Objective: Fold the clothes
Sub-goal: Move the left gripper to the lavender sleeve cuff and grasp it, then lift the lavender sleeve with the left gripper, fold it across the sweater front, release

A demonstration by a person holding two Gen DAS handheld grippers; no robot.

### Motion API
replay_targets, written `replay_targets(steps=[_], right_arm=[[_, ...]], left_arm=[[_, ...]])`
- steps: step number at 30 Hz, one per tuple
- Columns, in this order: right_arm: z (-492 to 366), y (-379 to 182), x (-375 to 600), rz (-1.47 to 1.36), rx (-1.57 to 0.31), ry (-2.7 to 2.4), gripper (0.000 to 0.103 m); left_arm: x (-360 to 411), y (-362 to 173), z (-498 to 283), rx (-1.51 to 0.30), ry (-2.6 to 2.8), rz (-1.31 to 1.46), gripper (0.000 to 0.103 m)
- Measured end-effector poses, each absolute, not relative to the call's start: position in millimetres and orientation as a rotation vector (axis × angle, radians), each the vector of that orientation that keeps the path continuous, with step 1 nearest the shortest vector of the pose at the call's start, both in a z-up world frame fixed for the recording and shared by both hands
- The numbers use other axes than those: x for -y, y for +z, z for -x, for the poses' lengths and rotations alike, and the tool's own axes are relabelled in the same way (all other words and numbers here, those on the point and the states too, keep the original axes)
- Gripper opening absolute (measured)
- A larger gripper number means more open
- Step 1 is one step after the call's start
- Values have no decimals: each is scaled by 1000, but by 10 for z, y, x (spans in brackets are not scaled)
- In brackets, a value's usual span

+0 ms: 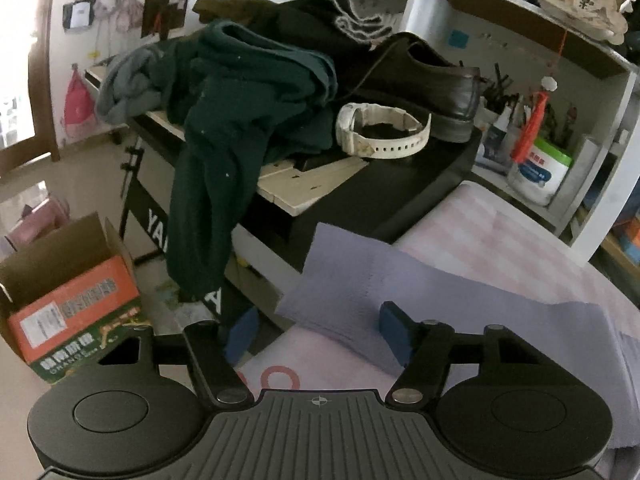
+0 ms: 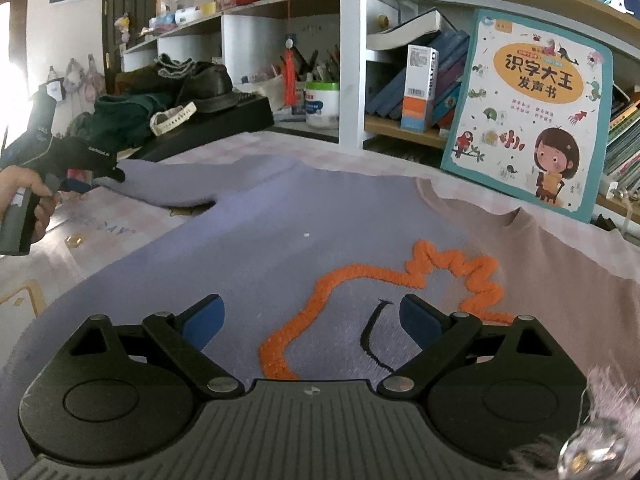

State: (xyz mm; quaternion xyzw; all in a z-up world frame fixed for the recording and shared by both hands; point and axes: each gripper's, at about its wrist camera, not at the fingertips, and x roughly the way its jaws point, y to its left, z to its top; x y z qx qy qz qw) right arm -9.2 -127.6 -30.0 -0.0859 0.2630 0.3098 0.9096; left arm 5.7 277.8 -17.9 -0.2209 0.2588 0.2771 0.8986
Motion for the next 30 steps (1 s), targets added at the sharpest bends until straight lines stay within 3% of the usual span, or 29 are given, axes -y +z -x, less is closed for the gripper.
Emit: replay_targets(steps=[4, 8, 11, 30], right_arm=[[91, -306, 1259, 187, -547, 639, 95], [103, -299, 1264, 187, -538, 633, 95], [110, -287, 1289, 175, -528, 625, 96], [536, -332, 2223, 236, -582, 403, 98]], left_arm=[[-2848, -198, -18, -501, 567, 527, 45], [-2917, -218, 21, -465, 561, 595, 14], [-2903, -182, 34, -437, 535, 621, 4], [-1315, 760, -386, -306, -21, 419, 3]])
